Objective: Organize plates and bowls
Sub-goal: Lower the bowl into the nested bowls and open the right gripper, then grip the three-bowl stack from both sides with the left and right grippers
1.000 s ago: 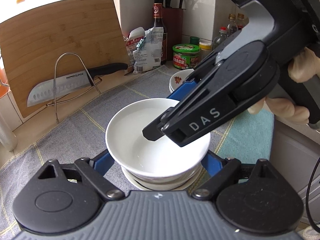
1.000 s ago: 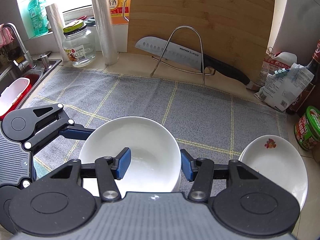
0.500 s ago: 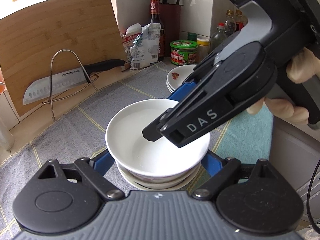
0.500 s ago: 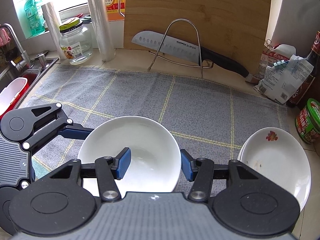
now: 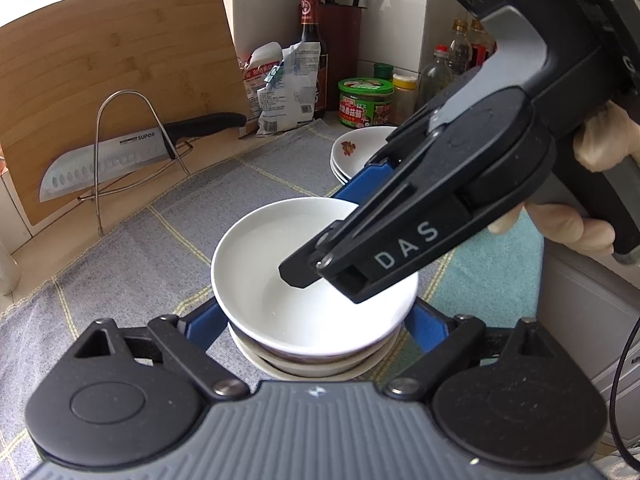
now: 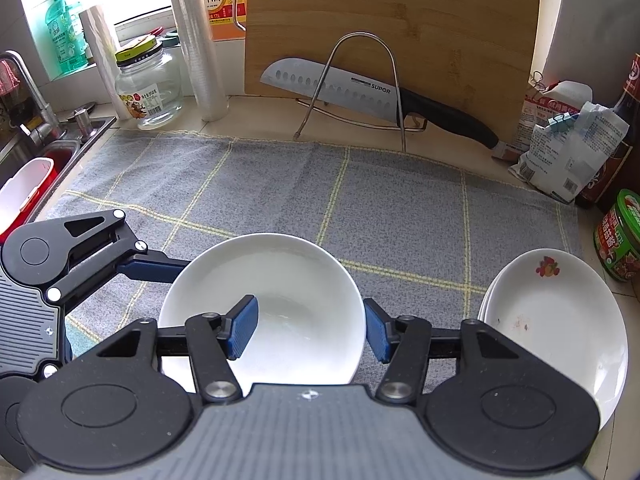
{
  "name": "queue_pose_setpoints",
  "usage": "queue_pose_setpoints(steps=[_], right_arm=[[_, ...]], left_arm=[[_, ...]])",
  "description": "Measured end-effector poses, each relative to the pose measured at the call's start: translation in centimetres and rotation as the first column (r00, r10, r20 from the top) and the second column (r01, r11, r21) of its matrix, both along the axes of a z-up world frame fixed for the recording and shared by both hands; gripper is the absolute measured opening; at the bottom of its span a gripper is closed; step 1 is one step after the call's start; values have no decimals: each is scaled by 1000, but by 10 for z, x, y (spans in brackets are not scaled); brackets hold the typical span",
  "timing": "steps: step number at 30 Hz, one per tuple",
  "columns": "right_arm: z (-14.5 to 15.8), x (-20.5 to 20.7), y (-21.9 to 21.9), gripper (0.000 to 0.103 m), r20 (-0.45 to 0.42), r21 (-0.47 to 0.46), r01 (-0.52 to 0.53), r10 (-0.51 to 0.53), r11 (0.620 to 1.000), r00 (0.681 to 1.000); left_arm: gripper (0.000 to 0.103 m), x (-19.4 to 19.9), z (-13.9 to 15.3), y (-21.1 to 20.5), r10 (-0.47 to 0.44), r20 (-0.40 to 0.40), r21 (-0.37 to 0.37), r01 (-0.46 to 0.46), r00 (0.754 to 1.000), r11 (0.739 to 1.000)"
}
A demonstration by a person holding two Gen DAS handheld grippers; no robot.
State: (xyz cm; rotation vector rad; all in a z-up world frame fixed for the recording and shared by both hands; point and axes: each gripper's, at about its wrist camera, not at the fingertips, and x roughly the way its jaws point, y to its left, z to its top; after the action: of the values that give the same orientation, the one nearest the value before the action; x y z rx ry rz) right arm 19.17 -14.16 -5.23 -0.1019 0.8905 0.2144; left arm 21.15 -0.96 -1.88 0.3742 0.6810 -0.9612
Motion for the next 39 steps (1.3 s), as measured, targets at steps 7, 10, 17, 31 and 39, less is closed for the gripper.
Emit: queue_pose_setpoints(steps=[7,10,17,31,39], right_arm=[[7,-6,0,90,41,1,-1,1,1000,999],[10,-10,-4,98,68,6,25,-25,1000,997],[11,-35,-16,103,156,25,85,-88,996,984],[-13,-79,-16,103,103,12,108,-108,994,989],[-62,-90,-9,103,22,-138,141,-140,980,990]], left_arm=[[98,-3,3,13,4,17,0,-4,1000,1000],[98,-3,5,25,11,13,-19,-11,1000,1000],[101,-2,6,51,14,13,-38,-13,1000,999],[101,9,-31,56,-102,-31,76,105,994,992],[101,16,-54,39,-182,-57,134,188,982,973]])
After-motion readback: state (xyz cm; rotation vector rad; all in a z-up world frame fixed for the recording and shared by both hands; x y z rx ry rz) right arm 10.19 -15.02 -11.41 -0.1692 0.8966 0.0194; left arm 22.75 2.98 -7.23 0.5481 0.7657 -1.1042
